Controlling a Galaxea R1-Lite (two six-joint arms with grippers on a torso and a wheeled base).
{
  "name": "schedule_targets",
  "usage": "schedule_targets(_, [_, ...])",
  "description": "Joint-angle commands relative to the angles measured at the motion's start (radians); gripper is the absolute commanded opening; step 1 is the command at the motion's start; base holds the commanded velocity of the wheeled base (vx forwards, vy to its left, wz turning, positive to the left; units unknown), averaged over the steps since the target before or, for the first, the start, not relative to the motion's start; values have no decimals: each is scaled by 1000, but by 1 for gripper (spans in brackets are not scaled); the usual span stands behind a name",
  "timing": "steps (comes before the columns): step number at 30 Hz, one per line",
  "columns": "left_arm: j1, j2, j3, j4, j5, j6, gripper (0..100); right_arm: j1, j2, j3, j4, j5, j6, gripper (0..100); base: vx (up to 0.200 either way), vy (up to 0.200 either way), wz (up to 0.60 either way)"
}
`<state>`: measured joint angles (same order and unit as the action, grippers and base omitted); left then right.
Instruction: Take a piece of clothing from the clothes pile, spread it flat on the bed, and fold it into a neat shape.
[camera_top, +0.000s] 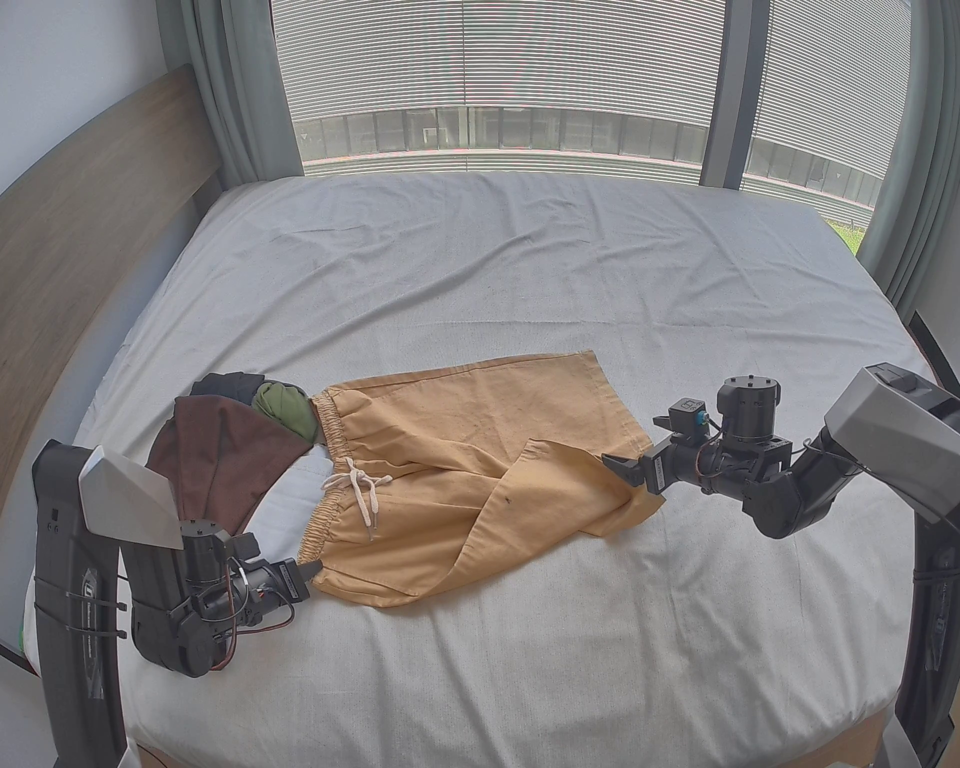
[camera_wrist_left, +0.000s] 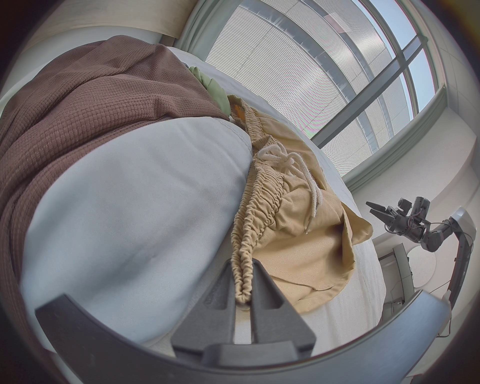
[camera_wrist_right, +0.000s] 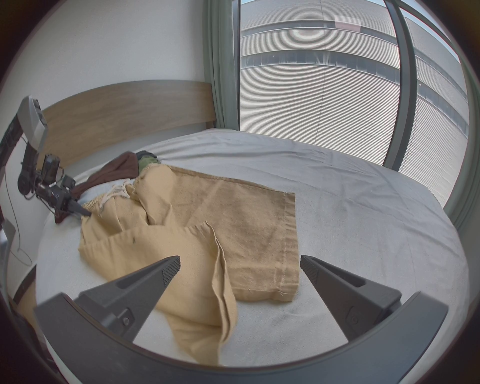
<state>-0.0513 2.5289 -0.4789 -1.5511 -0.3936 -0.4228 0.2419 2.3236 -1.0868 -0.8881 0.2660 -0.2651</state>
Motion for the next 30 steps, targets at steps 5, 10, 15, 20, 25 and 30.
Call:
schedule_targets(5, [-93,-455,49,0,-2,-79,0,175,-87,50,-121,84,523,100,0,0,0])
schedule_targets(10, [-110,-463,65,0,9,-74,0,189,-95,22,-103,78,569,100,0,0,0])
schedule_targets(15, [-108,-453,66,2,9,-70,0,188,-87,-5,-43,72,570,100,0,0,0])
schedule_targets(20, [-107,-397,72,2,7,-73,0,191,-82,-10,-42,72,570,100,0,0,0])
schedule_targets(25, [-102,-348,71,2,9,-73,100,191,-81,-5,-43,70,570,100,0,0,0])
schedule_targets(30, [-104,-358,82,2,21,-73,100,188,-50,-27,-35,70,570,100,0,0,0])
